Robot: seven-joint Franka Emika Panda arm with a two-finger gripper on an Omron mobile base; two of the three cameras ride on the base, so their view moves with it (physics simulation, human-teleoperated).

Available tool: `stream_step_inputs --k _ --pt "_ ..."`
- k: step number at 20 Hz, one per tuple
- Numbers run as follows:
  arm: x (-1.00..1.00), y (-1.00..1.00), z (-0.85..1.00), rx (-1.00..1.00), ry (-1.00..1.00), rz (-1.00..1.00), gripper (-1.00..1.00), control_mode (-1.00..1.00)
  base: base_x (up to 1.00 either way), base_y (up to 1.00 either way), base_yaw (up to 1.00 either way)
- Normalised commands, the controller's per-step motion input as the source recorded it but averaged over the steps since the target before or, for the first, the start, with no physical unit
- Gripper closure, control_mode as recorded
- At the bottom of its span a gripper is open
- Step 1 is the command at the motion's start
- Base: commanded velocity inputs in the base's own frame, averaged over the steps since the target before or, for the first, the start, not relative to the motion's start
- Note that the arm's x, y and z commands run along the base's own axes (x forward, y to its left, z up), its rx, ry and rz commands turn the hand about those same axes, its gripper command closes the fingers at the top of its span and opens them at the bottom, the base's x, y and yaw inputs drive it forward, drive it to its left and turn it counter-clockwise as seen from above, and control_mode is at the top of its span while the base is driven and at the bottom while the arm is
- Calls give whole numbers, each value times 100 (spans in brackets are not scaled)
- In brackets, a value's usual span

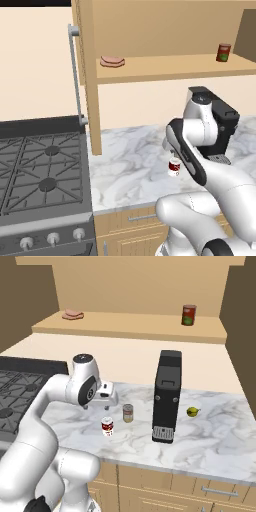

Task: Pick the cans from the counter and place them in their designated side in the cabinet.

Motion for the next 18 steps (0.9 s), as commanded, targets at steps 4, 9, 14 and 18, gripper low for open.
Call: stream_step_inputs --k 4,9,14,18 --pt "11 -6 -13 0 0 0 -100 -100 0 0 0" --pt "16 -3 -11 0 3 0 -100 -100 0 0 0" --pt "13 -2 -14 0 2 0 -100 -100 0 0 0" --pt "8 -3 -18 0 2 0 -100 -100 0 0 0"
